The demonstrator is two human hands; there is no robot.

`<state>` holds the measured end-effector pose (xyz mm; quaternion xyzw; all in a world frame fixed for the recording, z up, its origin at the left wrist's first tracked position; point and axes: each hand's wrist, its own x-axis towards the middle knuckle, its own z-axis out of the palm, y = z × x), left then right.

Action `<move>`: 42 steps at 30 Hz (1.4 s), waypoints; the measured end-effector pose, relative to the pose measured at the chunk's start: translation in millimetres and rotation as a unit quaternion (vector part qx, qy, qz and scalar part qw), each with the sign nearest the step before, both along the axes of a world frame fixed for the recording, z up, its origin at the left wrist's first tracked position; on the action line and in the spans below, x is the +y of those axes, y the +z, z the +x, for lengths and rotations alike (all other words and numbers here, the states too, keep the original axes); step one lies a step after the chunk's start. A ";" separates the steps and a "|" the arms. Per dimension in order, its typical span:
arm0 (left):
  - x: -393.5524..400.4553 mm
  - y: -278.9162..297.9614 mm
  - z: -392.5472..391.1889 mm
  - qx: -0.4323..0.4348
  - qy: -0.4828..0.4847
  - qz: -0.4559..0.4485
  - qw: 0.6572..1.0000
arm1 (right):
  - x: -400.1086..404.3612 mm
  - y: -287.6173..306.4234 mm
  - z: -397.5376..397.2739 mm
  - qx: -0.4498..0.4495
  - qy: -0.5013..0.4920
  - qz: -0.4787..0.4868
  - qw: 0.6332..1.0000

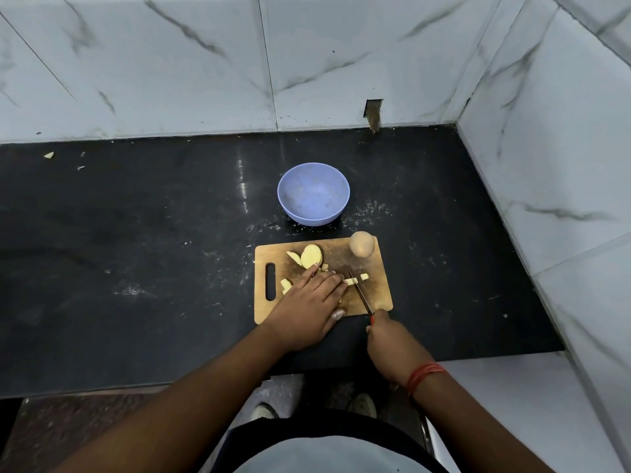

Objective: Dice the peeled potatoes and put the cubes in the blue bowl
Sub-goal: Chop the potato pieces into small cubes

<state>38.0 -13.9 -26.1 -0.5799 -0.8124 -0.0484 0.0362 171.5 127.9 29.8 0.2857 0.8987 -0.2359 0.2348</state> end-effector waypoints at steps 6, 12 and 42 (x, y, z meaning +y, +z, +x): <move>1.3 0.4 -2.0 0.005 -0.016 -0.001 1.000 | -1.4 -3.9 -1.9 -0.005 -0.005 -0.002 1.000; 0.9 -2.6 -0.4 0.009 -0.014 0.005 1.000 | -5.7 -1.0 -5.1 -0.014 0.005 -0.004 1.000; 46.1 2.3 14.8 0.019 -0.058 -0.077 0.995 | 35.8 33.8 15.7 0.161 -0.343 -0.524 0.763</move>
